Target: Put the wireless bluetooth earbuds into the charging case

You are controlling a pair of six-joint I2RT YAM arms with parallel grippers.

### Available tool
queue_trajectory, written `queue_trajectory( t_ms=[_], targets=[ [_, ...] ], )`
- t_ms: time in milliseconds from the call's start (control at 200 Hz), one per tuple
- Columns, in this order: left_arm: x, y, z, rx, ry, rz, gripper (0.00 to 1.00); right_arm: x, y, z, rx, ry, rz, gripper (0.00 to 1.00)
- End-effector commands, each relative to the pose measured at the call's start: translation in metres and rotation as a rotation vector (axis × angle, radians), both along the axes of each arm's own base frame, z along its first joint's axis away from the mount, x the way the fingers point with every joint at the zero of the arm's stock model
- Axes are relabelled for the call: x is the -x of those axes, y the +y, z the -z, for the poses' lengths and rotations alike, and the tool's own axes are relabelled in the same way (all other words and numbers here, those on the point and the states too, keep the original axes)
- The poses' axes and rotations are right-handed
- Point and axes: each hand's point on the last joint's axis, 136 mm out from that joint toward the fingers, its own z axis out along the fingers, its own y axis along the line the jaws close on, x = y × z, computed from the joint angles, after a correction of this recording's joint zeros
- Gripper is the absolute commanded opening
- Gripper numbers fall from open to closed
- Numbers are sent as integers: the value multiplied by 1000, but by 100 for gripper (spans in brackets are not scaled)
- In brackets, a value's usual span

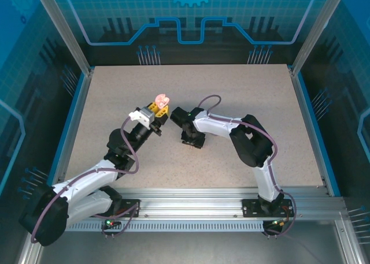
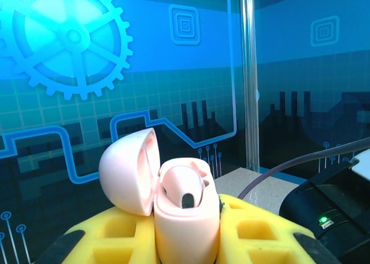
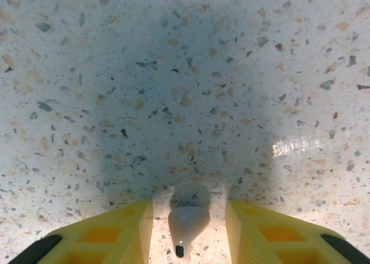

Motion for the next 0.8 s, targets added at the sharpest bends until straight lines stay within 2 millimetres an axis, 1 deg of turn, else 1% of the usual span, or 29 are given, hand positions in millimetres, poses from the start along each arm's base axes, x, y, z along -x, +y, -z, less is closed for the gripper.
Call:
queue_trajectory(
  t_ms=[0,270,525,795],
  targets=[
    [5,8,-14,46,-43,-7,0,7,1,5,19,27,13,38],
    [5,8,-14,49,-43,-7,0,8,-3,13,37,37,12,36],
    [5,8,-15,48,-43,-5,0,6,-7,12,35,28,8,32],
    [5,7,-15,51,-40,2,0,5,-7,16,-13,10,-30,24]
  ],
)
